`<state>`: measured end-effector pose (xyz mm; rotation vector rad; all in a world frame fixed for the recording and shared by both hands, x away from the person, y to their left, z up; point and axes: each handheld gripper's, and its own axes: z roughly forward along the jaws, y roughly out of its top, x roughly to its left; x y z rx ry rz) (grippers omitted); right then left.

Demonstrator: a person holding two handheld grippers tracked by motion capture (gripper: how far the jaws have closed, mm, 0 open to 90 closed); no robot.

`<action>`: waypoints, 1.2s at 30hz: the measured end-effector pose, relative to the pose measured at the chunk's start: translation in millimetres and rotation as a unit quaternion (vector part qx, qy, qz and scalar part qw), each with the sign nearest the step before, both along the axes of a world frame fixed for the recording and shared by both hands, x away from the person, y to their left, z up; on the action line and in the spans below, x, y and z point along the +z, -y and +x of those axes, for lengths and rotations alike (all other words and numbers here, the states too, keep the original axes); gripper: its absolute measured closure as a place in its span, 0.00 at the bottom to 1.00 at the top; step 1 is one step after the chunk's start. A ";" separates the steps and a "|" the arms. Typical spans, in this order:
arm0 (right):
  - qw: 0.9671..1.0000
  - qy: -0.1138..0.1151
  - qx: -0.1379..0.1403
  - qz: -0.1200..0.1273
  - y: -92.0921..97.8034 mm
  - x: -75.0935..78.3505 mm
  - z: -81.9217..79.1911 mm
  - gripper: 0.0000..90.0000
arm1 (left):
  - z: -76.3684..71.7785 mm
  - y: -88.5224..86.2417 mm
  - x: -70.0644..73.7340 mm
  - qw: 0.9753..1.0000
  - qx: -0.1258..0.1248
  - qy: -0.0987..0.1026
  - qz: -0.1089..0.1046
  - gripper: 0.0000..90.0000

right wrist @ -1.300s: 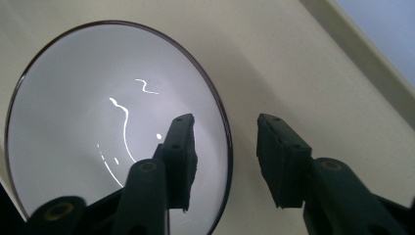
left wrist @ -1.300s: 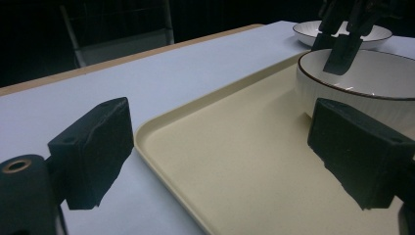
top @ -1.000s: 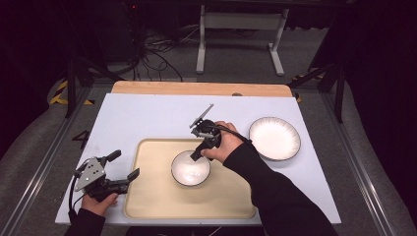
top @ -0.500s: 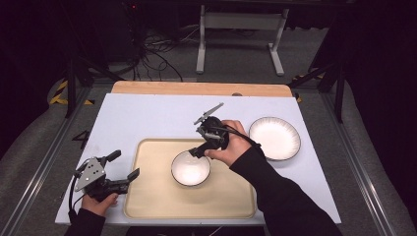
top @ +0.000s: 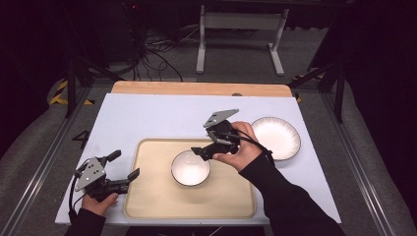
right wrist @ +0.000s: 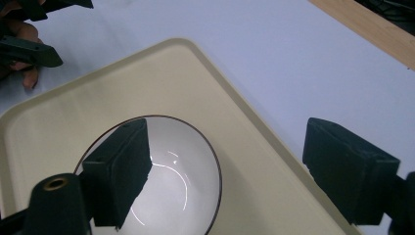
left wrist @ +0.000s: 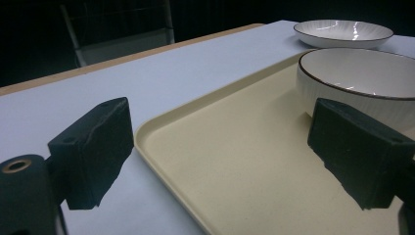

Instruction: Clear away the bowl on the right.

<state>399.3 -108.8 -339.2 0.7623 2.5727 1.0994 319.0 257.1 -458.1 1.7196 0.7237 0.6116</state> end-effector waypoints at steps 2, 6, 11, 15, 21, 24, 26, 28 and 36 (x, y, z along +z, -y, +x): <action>1.000 0.005 -0.001 0.003 1.8 -0.6 -1.8 0.19 | 0.1 -0.2 -0.1 1.000 -0.001 0.001 -0.002 0.12; 1.000 0.022 -0.006 0.018 10.3 -2.6 -6.8 0.19 | 0.3 -0.5 -0.2 1.000 -0.002 0.001 -0.004 0.12; 0.998 0.043 -0.017 0.032 28.5 -4.6 -11.8 0.17 | 0.2 -1.1 -0.1 1.000 0.000 -0.001 -0.005 0.12; 0.997 0.055 -0.029 0.042 43.6 -5.2 -16.4 0.17 | 0.6 -0.8 -0.2 1.000 0.000 -0.001 -0.005 0.12; 0.995 0.071 -0.038 0.054 61.6 -3.6 -22.5 0.17 | 0.5 -0.8 0.0 1.000 0.001 -0.001 -0.003 0.12; 0.994 0.077 -0.043 0.060 74.3 -1.5 -26.1 0.15 | 0.5 -0.9 -0.1 1.000 0.001 -0.001 -0.004 0.12; 0.994 0.080 -0.050 0.063 82.1 -0.8 -27.7 0.15 | 0.6 -1.1 0.1 1.000 0.000 -0.002 -0.003 0.12; 0.993 0.084 -0.059 0.065 90.4 -0.9 -29.4 0.15 | 0.6 -1.1 0.1 1.000 0.000 -0.002 -0.003 0.12; 0.990 0.096 -0.076 0.070 116.3 -0.1 -35.9 0.14 | 0.6 -1.0 0.1 1.000 0.001 -0.002 -0.003 0.12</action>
